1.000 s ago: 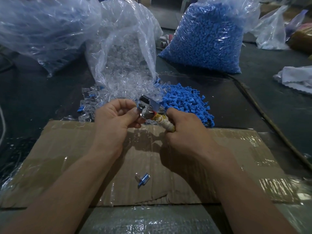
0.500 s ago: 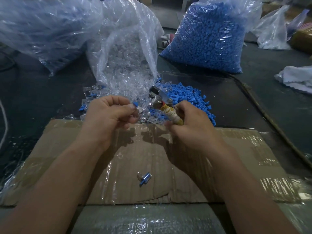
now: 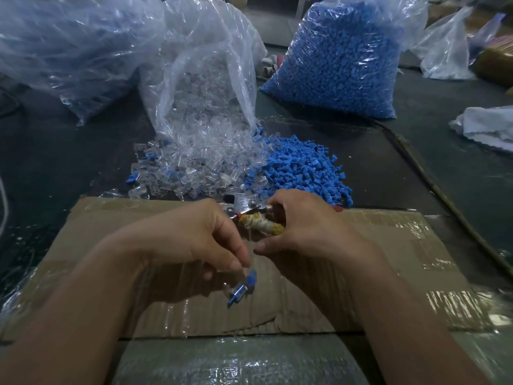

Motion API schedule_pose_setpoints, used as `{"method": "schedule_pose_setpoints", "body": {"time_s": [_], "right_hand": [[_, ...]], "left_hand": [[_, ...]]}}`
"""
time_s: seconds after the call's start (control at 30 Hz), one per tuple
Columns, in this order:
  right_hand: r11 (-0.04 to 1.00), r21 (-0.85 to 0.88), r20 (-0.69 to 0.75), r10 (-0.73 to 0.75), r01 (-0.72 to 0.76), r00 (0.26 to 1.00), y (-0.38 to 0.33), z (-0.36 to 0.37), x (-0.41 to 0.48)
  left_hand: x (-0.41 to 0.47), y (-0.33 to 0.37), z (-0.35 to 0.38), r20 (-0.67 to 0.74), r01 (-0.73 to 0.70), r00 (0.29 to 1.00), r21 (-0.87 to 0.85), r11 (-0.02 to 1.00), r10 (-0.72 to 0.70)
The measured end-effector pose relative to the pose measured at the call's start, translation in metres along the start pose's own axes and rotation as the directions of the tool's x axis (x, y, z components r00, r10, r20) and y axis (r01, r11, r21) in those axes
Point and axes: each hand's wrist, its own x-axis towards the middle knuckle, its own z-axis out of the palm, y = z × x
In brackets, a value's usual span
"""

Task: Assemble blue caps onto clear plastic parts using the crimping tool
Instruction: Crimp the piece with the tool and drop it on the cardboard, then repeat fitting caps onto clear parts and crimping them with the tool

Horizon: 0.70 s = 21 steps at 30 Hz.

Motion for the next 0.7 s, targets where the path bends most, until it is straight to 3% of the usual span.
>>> {"method": "schedule_pose_setpoints", "body": {"time_s": [0.17,0.2,0.27,0.3,0.37,0.43,0.47,0.5,0.63,0.7], "right_hand": [[0.997,-0.067,0.051,-0.020,0.023,0.999,-0.001,-0.004,-0.002],[0.996,-0.081,0.060,-0.031,0.035,0.998,0.000,-0.004,-0.003],[0.993,-0.101,0.070,-0.048,0.055,0.996,0.001,-0.003,-0.004],[0.993,-0.100,0.072,-0.055,0.062,0.996,0.002,-0.003,-0.004],[0.994,-0.083,0.078,-0.066,0.072,0.995,0.003,-0.003,-0.004],[0.994,-0.080,0.080,-0.072,0.078,0.994,0.004,-0.003,-0.003],[0.993,-0.085,0.082,-0.072,0.079,0.994,0.005,-0.003,-0.003],[0.993,-0.087,0.085,-0.070,0.077,0.994,0.005,-0.003,-0.003],[0.996,-0.053,0.099,-0.066,0.072,0.993,0.006,-0.005,-0.003],[0.997,-0.036,0.099,-0.064,0.068,0.993,0.007,-0.007,-0.003]], "left_hand": [[-0.004,0.003,-0.004,0.103,0.009,0.995,-0.081,0.997,-0.001],[-0.005,0.004,-0.005,0.061,-0.024,0.998,-0.102,0.994,0.031],[-0.006,0.006,-0.006,-0.177,-0.118,0.980,-0.140,0.983,0.092],[-0.004,0.006,-0.005,-0.352,-0.176,0.930,-0.170,0.970,0.107],[0.003,0.002,-0.003,-0.694,-0.272,0.712,-0.126,0.954,0.111],[0.012,-0.008,-0.004,-0.868,-0.106,0.451,0.181,0.978,0.210],[0.017,-0.012,-0.004,-0.880,0.003,0.391,0.294,0.956,0.269],[0.021,-0.015,-0.004,-0.870,0.065,0.380,0.364,0.929,0.314],[0.035,-0.027,-0.007,-0.775,0.197,0.536,0.500,0.843,0.334],[0.040,-0.031,-0.008,-0.764,0.261,0.565,0.524,0.811,0.312]]}}
